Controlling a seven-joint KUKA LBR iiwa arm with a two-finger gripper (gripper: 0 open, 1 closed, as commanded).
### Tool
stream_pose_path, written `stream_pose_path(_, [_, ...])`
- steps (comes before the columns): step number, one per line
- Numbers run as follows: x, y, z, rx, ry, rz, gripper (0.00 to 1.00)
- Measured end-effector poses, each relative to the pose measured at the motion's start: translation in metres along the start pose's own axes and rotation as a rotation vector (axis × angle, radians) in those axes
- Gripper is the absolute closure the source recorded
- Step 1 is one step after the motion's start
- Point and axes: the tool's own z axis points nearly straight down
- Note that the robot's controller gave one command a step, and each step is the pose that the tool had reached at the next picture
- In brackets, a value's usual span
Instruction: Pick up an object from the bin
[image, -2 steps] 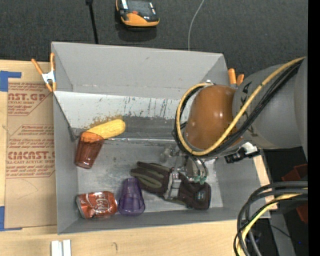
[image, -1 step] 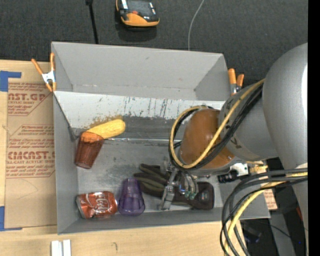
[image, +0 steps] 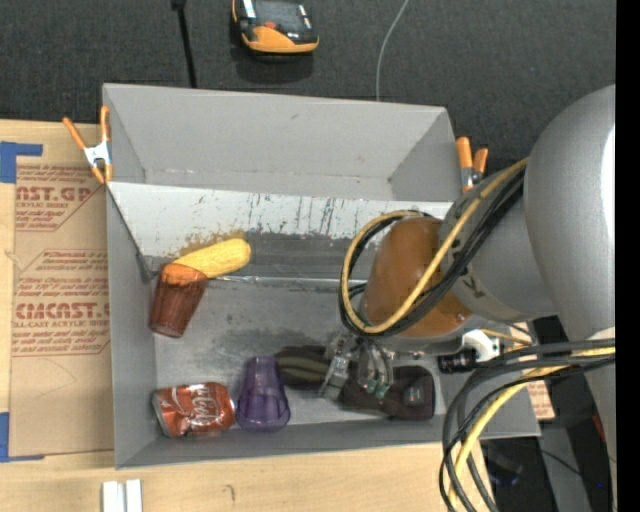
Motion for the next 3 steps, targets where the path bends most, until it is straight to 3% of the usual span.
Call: stream_pose_path(3, [0.001, 0.0, -0.014, 0.002, 0.006, 0.0, 1.0])
